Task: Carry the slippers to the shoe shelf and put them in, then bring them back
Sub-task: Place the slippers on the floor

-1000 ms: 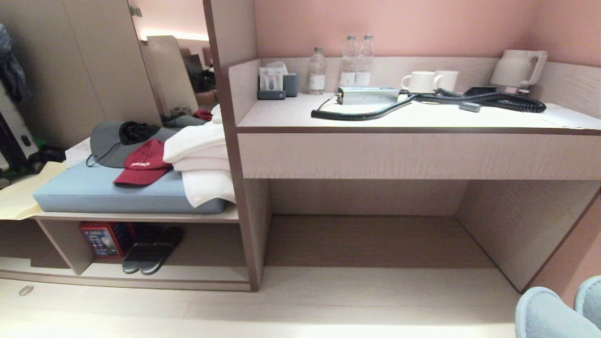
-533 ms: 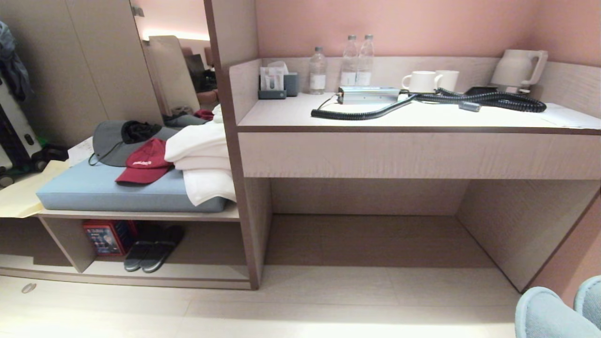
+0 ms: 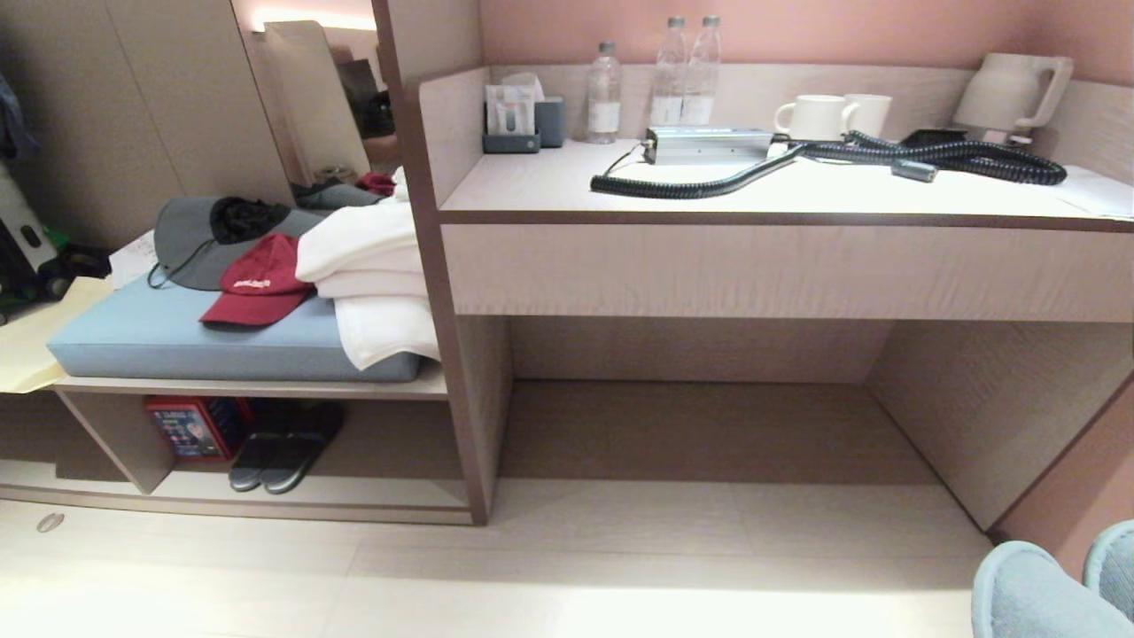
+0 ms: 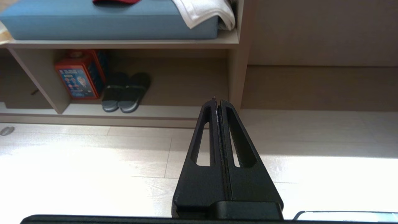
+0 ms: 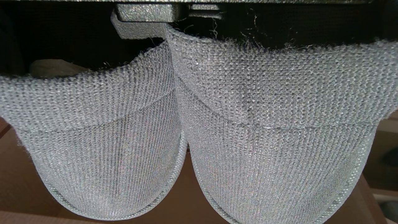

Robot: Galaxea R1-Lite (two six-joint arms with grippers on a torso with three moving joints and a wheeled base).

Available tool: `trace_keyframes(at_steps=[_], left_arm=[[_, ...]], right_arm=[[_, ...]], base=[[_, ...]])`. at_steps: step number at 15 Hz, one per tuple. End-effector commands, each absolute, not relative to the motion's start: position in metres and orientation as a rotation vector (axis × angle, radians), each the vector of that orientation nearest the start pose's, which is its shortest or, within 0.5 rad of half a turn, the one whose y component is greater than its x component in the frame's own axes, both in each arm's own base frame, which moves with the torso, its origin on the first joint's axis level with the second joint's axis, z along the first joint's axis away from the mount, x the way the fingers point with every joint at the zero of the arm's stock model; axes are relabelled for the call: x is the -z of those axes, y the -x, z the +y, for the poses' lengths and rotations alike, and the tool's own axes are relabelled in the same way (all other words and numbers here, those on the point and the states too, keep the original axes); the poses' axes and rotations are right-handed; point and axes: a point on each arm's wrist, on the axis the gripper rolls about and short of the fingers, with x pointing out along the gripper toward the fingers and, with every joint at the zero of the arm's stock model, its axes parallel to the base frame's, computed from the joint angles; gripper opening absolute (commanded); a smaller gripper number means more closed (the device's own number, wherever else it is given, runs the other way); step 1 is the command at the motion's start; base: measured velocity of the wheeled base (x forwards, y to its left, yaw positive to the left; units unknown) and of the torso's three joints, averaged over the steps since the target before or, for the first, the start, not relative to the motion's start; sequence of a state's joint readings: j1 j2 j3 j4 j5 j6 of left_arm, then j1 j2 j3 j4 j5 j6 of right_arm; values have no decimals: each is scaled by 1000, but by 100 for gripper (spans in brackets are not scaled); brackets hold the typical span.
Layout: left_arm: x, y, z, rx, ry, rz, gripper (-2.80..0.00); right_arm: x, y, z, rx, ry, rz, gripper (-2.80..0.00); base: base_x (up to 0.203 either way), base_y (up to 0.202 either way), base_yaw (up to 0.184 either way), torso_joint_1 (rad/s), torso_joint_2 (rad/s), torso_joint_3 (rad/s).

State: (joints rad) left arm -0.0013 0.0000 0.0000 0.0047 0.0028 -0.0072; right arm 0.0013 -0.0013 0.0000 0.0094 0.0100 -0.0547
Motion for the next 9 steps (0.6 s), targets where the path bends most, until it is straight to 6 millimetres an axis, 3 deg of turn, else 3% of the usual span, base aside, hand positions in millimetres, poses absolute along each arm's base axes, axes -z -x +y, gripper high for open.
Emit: trace_keyframes(at_steps=[1,9], left_arm=[[-75,23,0,-2,8,6,-280],[-75,23,0,-2,8,8,-280]], right_arm=[[-74,23,0,-12,55,6,-280],[-74,23,0,-14,55,6,-280]], base=[[0,0,0,1,2,-198],[0,0,0,4,3,-196]])
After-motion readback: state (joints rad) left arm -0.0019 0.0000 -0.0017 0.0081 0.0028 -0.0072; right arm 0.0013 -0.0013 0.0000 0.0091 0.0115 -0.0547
